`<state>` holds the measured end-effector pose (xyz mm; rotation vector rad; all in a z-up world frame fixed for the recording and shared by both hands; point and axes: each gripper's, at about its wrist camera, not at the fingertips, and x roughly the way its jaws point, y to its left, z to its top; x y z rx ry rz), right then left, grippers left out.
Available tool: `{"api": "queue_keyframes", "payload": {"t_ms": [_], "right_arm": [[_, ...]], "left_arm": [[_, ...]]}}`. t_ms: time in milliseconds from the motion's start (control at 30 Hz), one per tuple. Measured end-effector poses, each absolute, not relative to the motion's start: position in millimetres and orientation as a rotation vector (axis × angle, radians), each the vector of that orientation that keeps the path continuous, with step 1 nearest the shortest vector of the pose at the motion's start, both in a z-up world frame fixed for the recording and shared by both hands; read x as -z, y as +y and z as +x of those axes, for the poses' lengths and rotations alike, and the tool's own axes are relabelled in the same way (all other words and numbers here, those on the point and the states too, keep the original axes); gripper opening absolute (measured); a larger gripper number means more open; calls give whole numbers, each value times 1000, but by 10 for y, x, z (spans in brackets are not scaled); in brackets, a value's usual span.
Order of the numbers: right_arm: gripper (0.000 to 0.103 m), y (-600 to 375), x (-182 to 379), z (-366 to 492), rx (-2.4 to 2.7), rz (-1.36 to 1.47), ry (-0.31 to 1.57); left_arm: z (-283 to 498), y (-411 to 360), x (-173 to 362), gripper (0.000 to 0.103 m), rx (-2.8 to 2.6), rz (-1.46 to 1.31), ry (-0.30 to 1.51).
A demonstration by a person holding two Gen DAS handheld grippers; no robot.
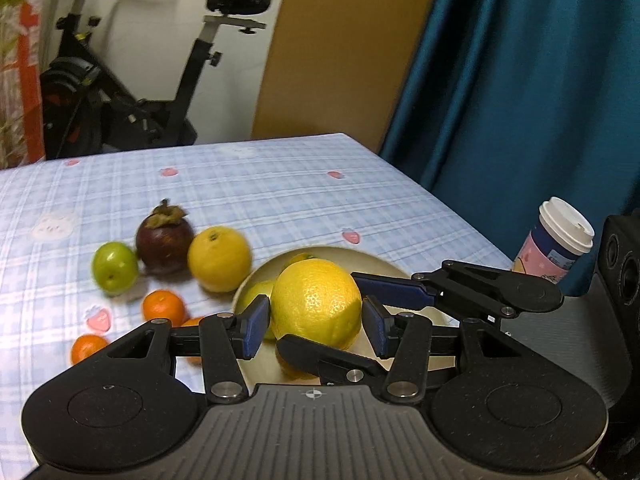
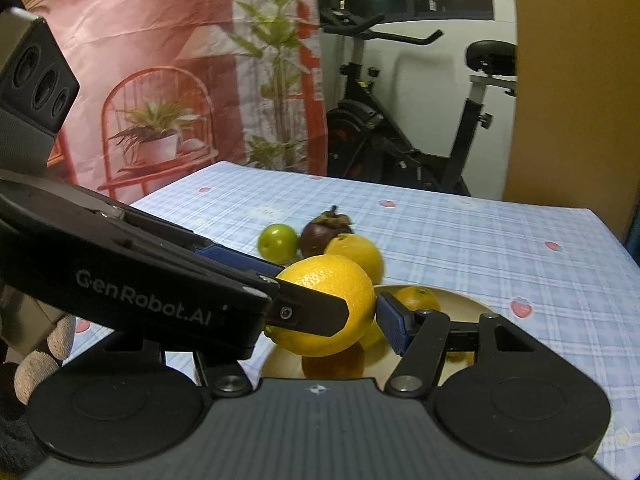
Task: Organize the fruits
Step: 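Carry the yellow lemon over the cream plate and lower it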
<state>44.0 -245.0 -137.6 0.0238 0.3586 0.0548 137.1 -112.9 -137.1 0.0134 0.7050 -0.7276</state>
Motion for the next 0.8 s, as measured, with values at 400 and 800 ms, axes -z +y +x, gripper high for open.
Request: {"api": "queue_keyframes", "payload": {"t_ms": [400,800], "right_arm": [[65,-2955,1432,388,22,207,341],[65,-3109,1471,364,22,282,333]], "left_arm": [[1548,-1561,1437,53,772,84,704],[1556,-1606,1463,54,777,92,699]]}}
